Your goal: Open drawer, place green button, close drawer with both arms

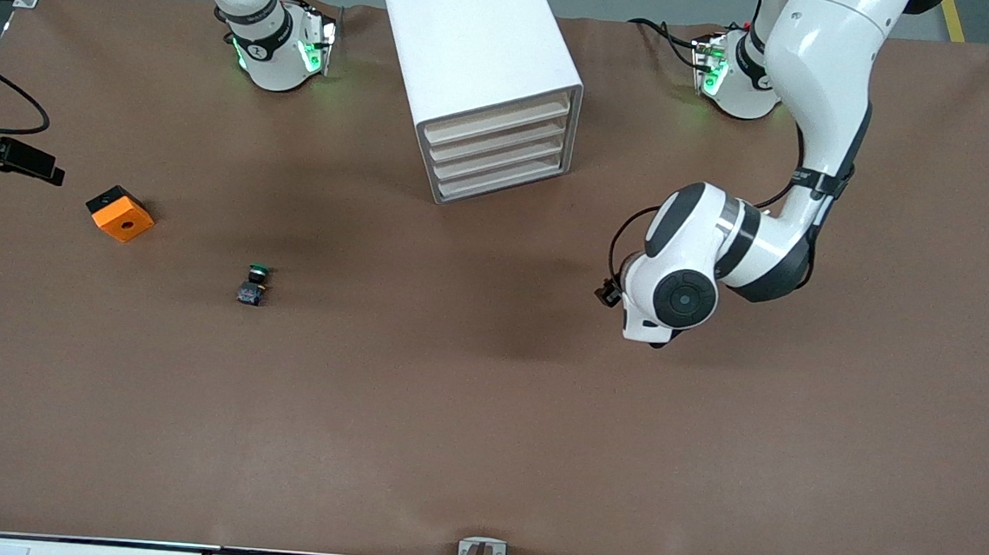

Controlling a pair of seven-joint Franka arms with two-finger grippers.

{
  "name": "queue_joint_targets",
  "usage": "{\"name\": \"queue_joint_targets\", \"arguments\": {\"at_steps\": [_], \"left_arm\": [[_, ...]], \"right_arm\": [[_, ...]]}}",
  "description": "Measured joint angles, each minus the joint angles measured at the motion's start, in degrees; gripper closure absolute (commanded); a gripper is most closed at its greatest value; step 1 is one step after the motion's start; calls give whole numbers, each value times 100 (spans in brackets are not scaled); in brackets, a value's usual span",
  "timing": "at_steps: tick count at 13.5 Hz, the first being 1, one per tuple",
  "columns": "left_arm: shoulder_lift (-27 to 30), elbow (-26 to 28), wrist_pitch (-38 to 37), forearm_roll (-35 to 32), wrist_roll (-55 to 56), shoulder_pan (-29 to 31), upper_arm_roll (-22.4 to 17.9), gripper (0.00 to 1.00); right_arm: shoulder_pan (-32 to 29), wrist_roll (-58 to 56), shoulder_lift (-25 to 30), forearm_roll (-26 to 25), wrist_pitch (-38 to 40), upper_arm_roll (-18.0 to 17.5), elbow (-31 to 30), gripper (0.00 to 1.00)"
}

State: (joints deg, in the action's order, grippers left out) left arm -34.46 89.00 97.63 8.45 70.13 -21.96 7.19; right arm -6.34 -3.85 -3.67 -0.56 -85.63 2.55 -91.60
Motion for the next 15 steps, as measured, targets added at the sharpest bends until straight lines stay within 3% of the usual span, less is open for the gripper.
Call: {"name": "queue_joint_targets", "arguments": {"at_steps": [5, 9, 15], "left_arm": [[-539, -2, -2, 268, 1114, -307, 4, 0], [-738, -9, -31, 1162, 1840, -442, 5, 0], [-1147, -44, -347, 2049, 3070, -439, 0, 0]], "right_arm": [[-37, 264, -1, 424, 12, 6, 16, 0], [-25, 679, -5, 500, 11, -44, -5, 0], [308, 957, -9, 513, -1037, -121, -925, 0]]}}
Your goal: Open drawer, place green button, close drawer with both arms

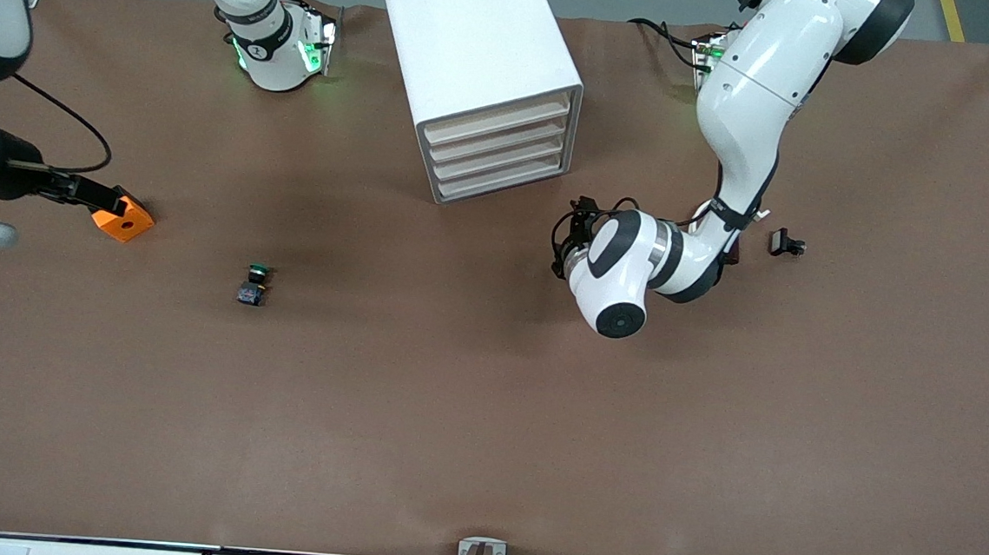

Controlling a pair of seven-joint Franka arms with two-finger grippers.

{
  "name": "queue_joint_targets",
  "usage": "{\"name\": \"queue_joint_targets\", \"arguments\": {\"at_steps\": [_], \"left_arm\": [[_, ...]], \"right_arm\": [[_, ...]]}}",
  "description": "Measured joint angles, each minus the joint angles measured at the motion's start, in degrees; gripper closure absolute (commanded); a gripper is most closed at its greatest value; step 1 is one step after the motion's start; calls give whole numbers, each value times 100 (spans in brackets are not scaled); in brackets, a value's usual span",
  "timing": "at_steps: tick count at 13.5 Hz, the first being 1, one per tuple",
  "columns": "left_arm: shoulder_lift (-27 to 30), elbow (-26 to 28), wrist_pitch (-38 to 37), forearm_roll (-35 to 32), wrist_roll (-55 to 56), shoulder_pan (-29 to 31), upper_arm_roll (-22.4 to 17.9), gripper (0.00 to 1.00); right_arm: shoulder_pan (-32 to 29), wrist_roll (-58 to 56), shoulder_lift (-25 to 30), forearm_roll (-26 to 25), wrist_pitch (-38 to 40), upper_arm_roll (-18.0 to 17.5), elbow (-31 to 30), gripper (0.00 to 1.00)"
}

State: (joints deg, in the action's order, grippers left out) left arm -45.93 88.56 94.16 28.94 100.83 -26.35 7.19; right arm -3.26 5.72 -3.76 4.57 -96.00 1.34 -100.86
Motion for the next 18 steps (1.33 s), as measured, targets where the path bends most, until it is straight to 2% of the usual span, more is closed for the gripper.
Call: {"name": "queue_joint_targets", "arguments": {"at_steps": [5, 10, 13, 18], "left_arm": [[-95, -7, -908, 783, 720, 16, -5, 0], [-187, -8, -1266, 1303, 1170, 14, -4, 0], [-295, -10, -1296, 1474, 1295, 10, -3, 0], [-434, -11, -1320, 1648, 1664, -45, 4, 0]], "right_arm": [[124, 279, -2, 0, -1372, 0, -981, 0], [250, 499, -38, 0, -3084, 0, -2216, 0], [550, 984, -243, 0, -3711, -8, -2466, 0], [757, 1125, -970, -2, -4765, -7, -2722, 0]]}}
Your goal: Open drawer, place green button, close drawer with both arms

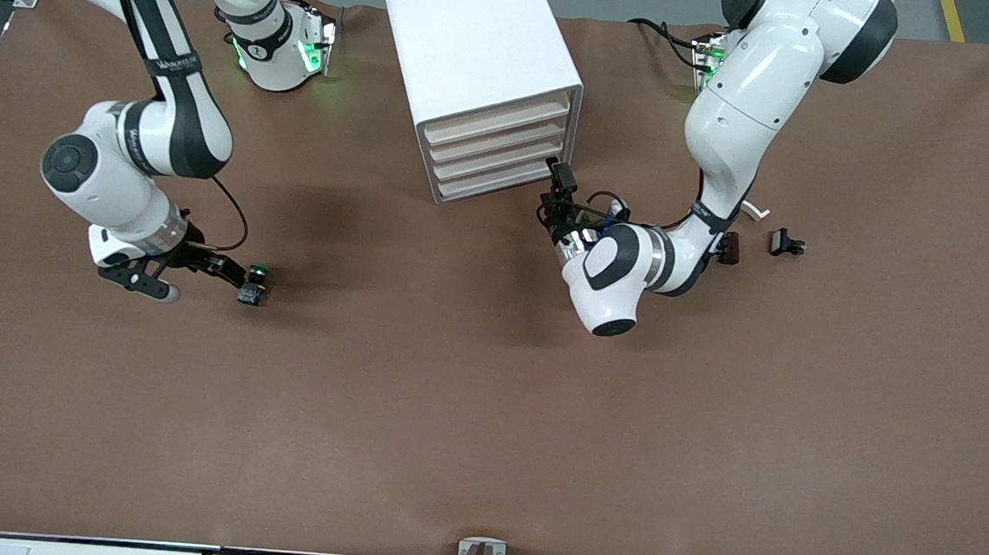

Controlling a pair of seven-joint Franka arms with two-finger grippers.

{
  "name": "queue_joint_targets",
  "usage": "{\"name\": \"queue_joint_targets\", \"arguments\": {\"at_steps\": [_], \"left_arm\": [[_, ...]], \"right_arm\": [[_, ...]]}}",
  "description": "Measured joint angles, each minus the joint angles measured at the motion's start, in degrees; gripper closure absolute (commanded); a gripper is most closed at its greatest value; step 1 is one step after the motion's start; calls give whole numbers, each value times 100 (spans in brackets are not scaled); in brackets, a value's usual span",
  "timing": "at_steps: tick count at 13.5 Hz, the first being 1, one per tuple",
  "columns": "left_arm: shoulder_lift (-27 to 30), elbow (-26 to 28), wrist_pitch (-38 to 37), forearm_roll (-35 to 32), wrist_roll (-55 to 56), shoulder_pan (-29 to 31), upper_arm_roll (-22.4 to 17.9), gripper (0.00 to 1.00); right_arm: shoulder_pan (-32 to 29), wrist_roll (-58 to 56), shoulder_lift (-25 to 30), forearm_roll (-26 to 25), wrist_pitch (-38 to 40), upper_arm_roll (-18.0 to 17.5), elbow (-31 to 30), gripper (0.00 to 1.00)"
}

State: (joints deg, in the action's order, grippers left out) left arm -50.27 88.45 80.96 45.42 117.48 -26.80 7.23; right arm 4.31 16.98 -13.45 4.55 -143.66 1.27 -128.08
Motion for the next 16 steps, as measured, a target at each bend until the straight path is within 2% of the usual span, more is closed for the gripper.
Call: {"name": "queue_joint_targets", "arguments": {"at_steps": [4, 7, 8, 11, 16], "left_arm": [[-78, 3, -44, 32, 89, -163, 7, 0], [-103, 4, -123, 32, 166, -318, 8, 38], [-104, 4, -137, 32, 187, -341, 8, 46], [-110, 14, -177, 32, 207, -347, 7, 48], [-131, 22, -223, 32, 208, -442, 8, 48]], "right_arm": [[0, 0, -519, -1, -502, 9, -12, 0], [2, 2, -753, -1, -748, 7, -17, 0], [5, 3, -802, -1, -841, 5, -38, 0], [94, 170, -969, -1, -1200, -4, -141, 0], [434, 576, -1098, -1, -1307, -5, -163, 0]]}}
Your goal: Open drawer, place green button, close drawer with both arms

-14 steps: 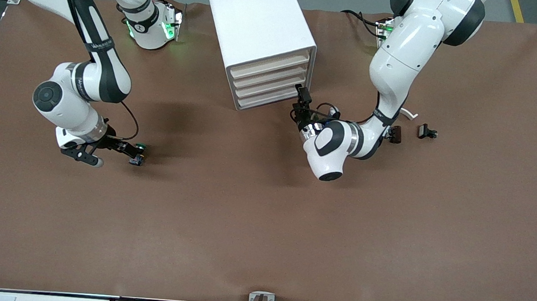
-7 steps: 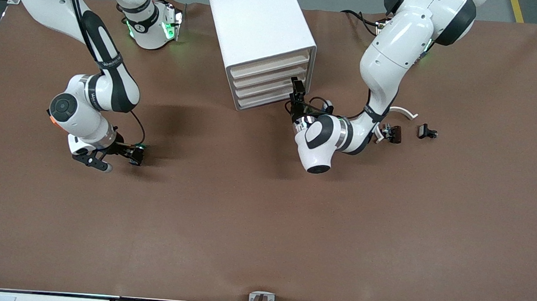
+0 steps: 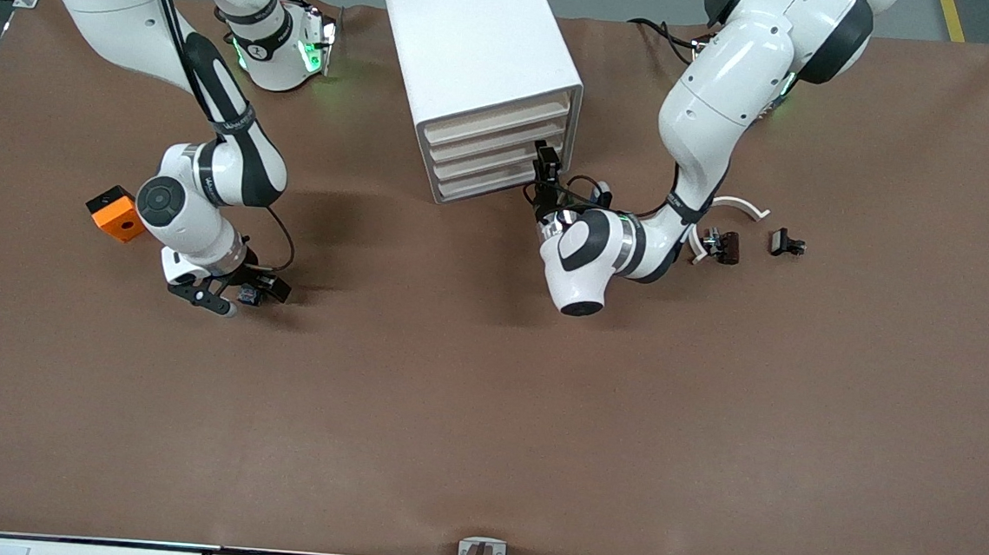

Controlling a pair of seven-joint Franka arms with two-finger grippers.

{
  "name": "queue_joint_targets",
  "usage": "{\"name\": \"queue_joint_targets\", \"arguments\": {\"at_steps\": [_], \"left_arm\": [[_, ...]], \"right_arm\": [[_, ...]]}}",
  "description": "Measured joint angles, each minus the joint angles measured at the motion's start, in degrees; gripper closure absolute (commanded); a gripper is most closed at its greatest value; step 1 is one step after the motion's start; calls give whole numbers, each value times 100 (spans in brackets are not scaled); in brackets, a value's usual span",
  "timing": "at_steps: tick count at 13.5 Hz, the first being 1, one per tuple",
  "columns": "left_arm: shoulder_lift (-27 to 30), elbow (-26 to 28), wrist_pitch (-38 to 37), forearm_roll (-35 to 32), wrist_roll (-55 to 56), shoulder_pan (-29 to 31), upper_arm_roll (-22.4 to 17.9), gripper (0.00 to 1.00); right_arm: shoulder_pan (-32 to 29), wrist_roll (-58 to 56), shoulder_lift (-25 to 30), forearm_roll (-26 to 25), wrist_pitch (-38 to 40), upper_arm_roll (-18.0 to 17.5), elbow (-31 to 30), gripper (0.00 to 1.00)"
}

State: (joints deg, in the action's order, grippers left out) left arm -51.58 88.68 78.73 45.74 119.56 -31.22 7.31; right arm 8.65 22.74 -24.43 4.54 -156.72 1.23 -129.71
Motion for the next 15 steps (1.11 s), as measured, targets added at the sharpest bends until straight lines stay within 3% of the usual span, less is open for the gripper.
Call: {"name": "queue_joint_targets", "arguments": {"at_steps": [2, 6, 9, 10, 11, 12, 15], "left_arm": [[-29, 10, -3, 0, 5, -62, 0, 51], [-119, 12, -3, 0, 6, -106, 0, 89], [-121, 10, -1, -9, 89, -106, -14, 90], [-121, 7, 0, -9, 109, -107, -14, 90], [-121, 6, 0, -9, 112, -107, -14, 90], [-121, 6, 0, -9, 113, -107, -14, 90], [-121, 6, 0, -9, 113, -107, -14, 90]], "right_arm": [[-3, -28, 0, -7, 0, 27, 0, 0], [-85, -425, 0, -10, 0, 101, 0, 0], [-151, -501, 0, -10, 0, 106, 0, 0], [-151, -503, 0, -10, 0, 106, 0, 30], [-151, -508, 0, -10, 3, 106, 0, 74], [-150, -511, 0, -10, 8, 104, 0, 100], [-144, -505, 0, -10, 16, 93, 0, 100]]}}
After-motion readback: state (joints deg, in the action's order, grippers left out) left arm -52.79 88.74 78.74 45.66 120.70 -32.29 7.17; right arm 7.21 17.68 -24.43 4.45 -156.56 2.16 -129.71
